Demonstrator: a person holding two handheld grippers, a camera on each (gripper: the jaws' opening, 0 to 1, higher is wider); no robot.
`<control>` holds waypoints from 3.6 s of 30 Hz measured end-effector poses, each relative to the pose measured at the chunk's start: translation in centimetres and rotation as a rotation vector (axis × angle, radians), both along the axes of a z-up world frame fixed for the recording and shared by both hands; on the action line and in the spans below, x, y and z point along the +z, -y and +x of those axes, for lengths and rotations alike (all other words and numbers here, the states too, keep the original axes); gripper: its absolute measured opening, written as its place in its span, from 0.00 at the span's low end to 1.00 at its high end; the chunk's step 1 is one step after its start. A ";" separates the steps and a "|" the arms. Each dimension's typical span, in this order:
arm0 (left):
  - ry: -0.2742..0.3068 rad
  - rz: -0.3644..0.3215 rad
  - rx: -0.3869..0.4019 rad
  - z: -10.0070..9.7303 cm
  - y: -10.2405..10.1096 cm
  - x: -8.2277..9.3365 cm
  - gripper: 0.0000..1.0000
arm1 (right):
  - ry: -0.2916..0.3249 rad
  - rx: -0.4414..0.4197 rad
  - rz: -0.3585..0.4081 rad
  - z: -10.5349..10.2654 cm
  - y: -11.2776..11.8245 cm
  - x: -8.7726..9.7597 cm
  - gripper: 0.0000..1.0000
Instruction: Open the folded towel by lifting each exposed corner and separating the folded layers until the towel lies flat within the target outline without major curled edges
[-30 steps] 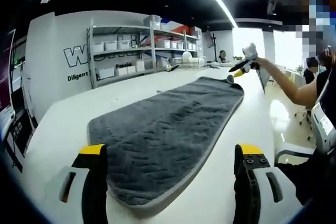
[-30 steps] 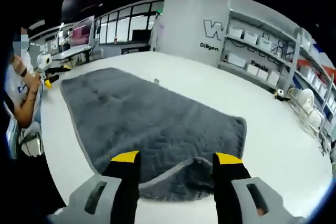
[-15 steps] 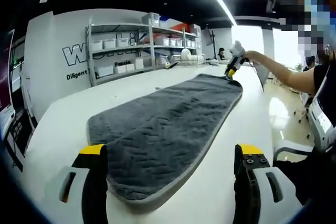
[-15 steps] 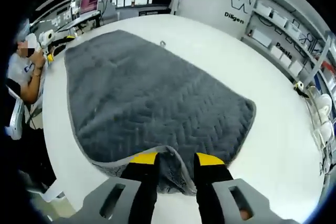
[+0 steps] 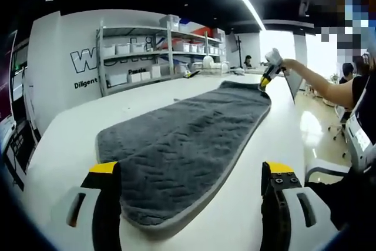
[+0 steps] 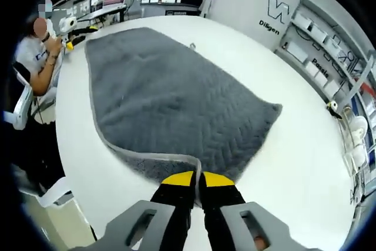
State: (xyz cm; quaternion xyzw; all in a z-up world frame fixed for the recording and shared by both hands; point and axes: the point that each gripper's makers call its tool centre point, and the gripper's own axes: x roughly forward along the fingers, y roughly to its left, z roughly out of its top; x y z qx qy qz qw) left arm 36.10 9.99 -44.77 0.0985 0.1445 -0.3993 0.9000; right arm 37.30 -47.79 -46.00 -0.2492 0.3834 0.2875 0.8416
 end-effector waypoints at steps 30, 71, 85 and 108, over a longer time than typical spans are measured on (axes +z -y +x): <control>-0.011 -0.006 -0.005 -0.4 0.5 0.3 0.97 | -0.118 0.049 0.056 -6.6 2.5 -3.7 0.37; 0.011 -0.032 0.104 6.1 -0.3 4.0 0.99 | 0.125 -0.071 0.342 4.9 -6.4 4.8 0.99; 0.018 -0.007 0.176 13.1 -0.9 5.1 0.99 | 0.168 -0.108 0.342 8.8 -9.2 4.7 0.94; -0.059 0.046 0.304 24.8 -0.4 -0.2 0.37 | 0.218 -0.366 0.286 20.5 -3.0 0.6 0.39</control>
